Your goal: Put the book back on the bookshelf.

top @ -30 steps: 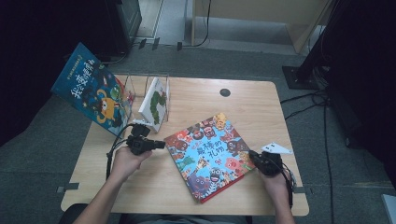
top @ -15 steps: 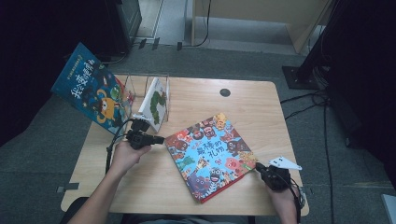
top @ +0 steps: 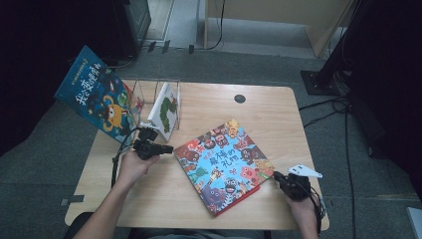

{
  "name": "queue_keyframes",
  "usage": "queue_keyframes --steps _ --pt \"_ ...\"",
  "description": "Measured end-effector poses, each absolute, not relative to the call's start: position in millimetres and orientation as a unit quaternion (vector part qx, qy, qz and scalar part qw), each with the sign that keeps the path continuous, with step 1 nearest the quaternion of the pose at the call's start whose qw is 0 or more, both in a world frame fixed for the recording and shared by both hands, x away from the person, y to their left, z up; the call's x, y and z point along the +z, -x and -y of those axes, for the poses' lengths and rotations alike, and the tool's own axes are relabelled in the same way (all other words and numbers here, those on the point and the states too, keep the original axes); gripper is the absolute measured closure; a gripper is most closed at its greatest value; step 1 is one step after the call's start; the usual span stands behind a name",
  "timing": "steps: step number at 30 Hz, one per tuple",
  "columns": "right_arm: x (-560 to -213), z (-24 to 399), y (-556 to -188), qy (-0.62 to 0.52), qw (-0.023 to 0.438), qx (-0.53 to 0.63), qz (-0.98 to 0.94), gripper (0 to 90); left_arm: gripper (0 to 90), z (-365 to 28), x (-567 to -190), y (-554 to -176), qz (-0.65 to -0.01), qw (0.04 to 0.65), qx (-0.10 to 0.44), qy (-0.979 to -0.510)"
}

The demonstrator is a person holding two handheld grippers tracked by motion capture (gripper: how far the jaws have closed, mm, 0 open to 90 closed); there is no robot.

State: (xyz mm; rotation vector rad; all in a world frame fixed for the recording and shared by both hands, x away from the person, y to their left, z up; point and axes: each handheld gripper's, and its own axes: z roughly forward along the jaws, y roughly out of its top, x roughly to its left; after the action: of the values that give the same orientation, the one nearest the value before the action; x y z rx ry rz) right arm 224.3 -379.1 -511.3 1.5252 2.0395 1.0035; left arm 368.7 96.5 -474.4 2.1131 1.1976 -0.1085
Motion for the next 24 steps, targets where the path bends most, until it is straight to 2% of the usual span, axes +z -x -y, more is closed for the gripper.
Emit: queue_keyframes --steps 14,24 --pt "-513 382 -256 -0.546 0.19 0.375 -0.725 90.0 85.2 -100 -488 -367 -0.476 0.33 -0.03 -0.814" --pt "-514 376 -274 -0.544 0.177 0.384 -0.725 90.0 88.2 -96 -494 -351 -0.467 0.314 -0.053 -0.825"
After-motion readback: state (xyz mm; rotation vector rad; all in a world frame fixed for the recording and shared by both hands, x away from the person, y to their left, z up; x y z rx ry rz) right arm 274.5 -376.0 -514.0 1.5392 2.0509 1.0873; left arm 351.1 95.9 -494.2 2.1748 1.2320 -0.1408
